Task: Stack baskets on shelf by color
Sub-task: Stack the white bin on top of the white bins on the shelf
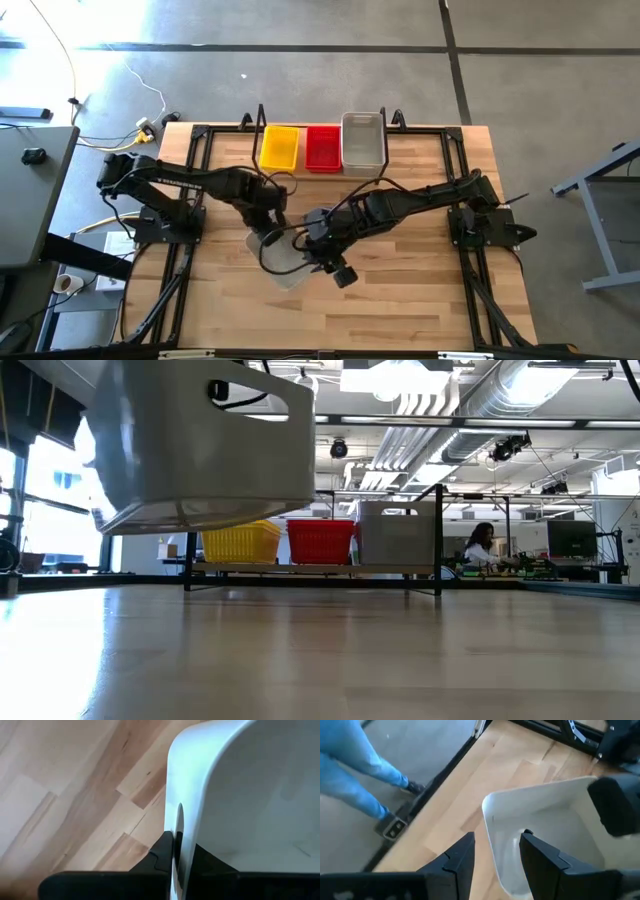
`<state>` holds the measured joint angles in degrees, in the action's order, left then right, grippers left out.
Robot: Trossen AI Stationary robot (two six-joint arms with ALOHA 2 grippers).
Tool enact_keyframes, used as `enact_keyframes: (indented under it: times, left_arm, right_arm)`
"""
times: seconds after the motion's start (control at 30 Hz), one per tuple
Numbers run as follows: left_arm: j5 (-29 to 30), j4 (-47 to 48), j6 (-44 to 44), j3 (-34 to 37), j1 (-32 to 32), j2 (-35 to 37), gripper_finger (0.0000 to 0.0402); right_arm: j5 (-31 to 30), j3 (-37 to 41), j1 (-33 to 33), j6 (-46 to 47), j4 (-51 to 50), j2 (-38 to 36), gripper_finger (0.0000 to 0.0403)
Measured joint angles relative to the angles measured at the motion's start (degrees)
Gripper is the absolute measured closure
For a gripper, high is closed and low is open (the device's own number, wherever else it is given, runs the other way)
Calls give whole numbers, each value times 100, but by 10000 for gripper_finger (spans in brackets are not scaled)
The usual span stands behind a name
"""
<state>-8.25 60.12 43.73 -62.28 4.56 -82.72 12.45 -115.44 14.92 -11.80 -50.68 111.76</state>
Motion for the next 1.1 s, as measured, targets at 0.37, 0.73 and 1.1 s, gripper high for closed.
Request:
enact_keyframes:
  times: [0.37, 0.73, 1.1]
  left_arm:
    - [-600, -17, 844, 0, 331, 0, 401]
    - [-970, -267, 1077, 0, 690, 0, 401]
    - [-1047, -905, 965, 0, 706, 0, 401]
  right_arm:
    - [469, 0, -279, -1610, -343, 0, 261]
    - [466, 0, -594, -2443, -1150, 0, 261]
    - [450, 0, -594, -2468, -1589, 0, 261]
